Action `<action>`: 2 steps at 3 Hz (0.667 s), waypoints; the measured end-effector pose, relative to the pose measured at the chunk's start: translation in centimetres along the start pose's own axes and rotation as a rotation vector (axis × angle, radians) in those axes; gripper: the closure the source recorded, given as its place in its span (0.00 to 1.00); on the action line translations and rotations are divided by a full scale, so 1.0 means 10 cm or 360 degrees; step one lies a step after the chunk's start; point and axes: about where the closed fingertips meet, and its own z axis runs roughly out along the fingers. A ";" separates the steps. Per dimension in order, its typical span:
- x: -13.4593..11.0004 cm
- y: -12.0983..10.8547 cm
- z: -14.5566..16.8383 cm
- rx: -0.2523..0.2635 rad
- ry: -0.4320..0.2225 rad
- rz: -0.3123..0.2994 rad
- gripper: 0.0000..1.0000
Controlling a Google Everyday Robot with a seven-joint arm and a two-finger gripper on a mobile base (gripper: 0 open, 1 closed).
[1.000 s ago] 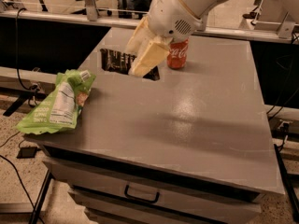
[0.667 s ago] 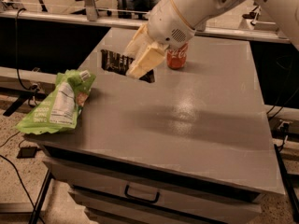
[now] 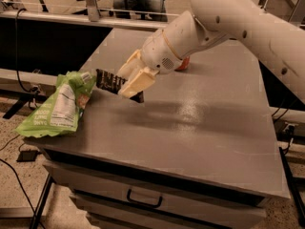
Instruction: Move rxbar chocolate near green rice chip bag
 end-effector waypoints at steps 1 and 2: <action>0.06 0.03 0.24 -0.0055 0.0034 0.0004 0.68; 0.09 0.06 0.40 -0.0049 0.0091 0.0030 0.44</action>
Offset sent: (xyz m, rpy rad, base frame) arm -0.0047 0.0321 -0.0476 -0.1020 0.0323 -0.0302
